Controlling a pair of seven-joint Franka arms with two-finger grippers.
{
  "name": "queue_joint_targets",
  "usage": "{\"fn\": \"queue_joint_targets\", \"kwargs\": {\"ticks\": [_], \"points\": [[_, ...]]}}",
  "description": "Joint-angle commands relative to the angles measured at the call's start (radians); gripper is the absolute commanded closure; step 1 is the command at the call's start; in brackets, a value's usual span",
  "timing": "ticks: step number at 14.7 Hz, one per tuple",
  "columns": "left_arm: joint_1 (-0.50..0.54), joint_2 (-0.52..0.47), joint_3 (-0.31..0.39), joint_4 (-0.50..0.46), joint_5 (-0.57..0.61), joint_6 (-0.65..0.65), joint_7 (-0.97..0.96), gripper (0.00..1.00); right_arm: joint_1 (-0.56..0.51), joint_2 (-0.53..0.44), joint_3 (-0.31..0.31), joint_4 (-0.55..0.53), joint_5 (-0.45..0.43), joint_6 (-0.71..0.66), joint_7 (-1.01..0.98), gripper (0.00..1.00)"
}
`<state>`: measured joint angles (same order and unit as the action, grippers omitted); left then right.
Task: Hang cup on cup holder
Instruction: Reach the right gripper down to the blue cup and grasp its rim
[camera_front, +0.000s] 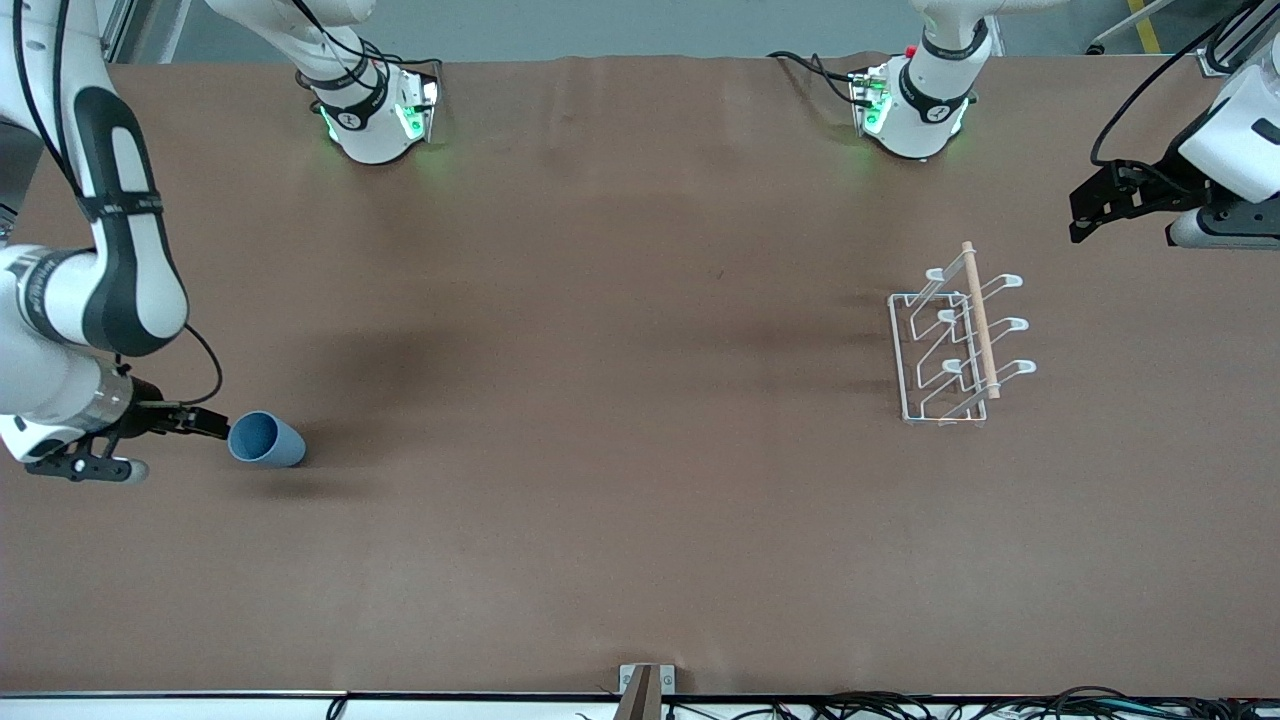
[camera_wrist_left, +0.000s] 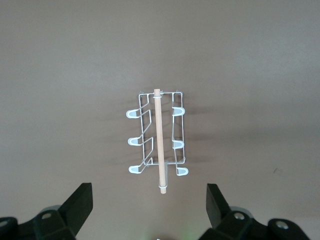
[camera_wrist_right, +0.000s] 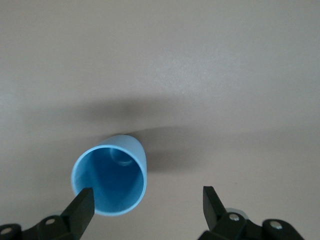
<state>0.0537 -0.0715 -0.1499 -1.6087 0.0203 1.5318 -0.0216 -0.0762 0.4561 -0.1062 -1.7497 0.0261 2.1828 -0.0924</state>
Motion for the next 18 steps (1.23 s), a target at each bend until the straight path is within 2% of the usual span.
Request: {"fn": "queue_joint_targets", "kwargs": {"ticks": [1, 3, 5, 8, 10, 11, 12, 14, 18], "points": [[0.006, 0.016, -0.005, 0.027, 0.012, -0.010, 0.012, 0.00, -0.016, 0.035, 0.011, 0.006, 0.012, 0.006, -0.017, 0.08], [0.006, 0.022, -0.004, 0.027, 0.013, -0.010, 0.011, 0.00, -0.022, 0.067, 0.013, 0.006, 0.014, 0.032, -0.017, 0.10], [0.008, 0.024, 0.003, 0.027, 0.015, -0.010, 0.014, 0.00, -0.022, 0.088, 0.014, 0.006, 0.018, 0.037, -0.018, 0.17], [0.008, 0.027, 0.003, 0.027, 0.016, -0.010, 0.014, 0.00, -0.024, 0.125, 0.014, 0.009, 0.069, 0.041, -0.018, 0.44], [0.008, 0.027, 0.003, 0.027, 0.016, -0.010, 0.014, 0.00, -0.023, 0.133, 0.014, 0.013, 0.090, 0.041, -0.018, 0.74], [0.008, 0.029, 0.003, 0.027, 0.016, -0.010, 0.014, 0.00, -0.024, 0.136, 0.014, 0.015, 0.106, 0.047, -0.018, 0.86], [0.006, 0.030, 0.003, 0.027, 0.013, -0.010, 0.014, 0.00, -0.025, 0.138, 0.014, 0.015, 0.130, 0.063, -0.018, 0.93], [0.003, 0.032, 0.003, 0.027, 0.012, -0.010, 0.014, 0.00, -0.024, 0.138, 0.013, 0.015, 0.156, 0.063, -0.018, 0.99], [0.003, 0.032, 0.003, 0.027, 0.012, -0.010, 0.014, 0.00, -0.013, 0.095, 0.013, 0.013, 0.156, 0.023, -0.030, 0.99]]}}
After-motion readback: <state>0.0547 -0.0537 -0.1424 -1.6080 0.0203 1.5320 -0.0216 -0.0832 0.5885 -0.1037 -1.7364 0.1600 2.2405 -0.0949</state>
